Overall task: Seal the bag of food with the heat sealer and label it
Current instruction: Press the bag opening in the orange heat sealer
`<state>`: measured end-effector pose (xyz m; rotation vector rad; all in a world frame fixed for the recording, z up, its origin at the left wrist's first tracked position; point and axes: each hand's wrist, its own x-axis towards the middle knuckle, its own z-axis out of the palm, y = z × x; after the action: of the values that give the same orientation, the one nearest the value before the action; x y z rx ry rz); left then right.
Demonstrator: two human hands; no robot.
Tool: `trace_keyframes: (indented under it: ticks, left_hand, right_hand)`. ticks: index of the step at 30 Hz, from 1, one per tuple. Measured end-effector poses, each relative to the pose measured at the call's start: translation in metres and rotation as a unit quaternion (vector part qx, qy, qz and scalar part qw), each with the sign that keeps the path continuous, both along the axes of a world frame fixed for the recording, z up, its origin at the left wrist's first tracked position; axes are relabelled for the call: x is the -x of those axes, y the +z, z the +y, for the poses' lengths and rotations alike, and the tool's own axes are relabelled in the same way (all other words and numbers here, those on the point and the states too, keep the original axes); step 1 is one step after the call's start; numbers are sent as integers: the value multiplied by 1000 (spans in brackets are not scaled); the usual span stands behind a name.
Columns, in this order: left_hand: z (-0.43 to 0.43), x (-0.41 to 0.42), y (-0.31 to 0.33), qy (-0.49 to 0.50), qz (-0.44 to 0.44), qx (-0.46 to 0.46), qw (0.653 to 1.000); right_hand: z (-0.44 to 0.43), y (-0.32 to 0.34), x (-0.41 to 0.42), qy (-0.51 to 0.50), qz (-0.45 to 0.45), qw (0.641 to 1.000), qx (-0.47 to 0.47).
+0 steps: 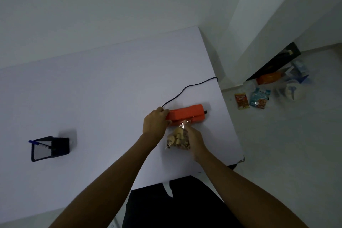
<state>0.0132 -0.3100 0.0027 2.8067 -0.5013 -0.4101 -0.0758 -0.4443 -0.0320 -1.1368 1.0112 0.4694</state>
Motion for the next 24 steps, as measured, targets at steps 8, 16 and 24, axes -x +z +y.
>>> trace_keyframes:
  ticks: [8,16,24]
  left_hand:
    - [7,10,-3,19,-3,76,997]
    - [44,33,-6,93,-16,223,970]
    - [80,42,0,187,56,367,910]
  right_hand:
    - [-4,1,1,27,-25,999,21]
    - [-6,0,3,26,-38,999,17]
    - [-7,-1,3,32,-36,999,20]
